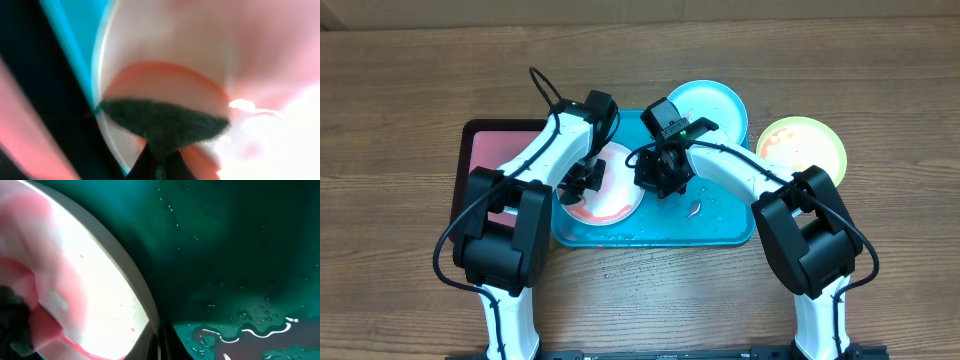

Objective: Clean dirty plates on tray and stack at the side
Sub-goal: 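Scrub the white plate with the sponge in the left gripper, then lift the sponge back toward the mat with the left gripper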

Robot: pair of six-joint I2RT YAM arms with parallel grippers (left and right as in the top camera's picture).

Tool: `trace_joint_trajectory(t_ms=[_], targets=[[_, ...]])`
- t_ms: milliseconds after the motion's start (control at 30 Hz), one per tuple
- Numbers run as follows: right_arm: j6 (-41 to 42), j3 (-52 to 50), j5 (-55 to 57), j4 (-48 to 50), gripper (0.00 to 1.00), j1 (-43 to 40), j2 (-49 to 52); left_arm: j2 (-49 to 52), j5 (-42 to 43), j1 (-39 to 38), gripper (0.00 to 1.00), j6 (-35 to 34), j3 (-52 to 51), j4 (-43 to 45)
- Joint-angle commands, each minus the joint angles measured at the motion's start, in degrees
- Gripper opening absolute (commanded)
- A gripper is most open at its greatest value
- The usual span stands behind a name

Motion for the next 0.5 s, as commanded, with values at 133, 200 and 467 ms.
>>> trace_joint_trajectory(t_ms=[133,200,467], targets=[[0.83,-0.79,1.38,0.22,0.04,-0.61,0.24,0.63,24.79,-0.07,0.04,12.44,-0.52,5.81],[0.83,-0.79,1.38,0.22,0.04,-0.61,0.24,0.63,26.80,-0.07,0.04,12.35,-0.52,7.43],[0.59,-0.79,1.36,0.22,0.04,-0.59,0.24,0.63,36.35,0.28,0.04,12.33,0.79,13.42]])
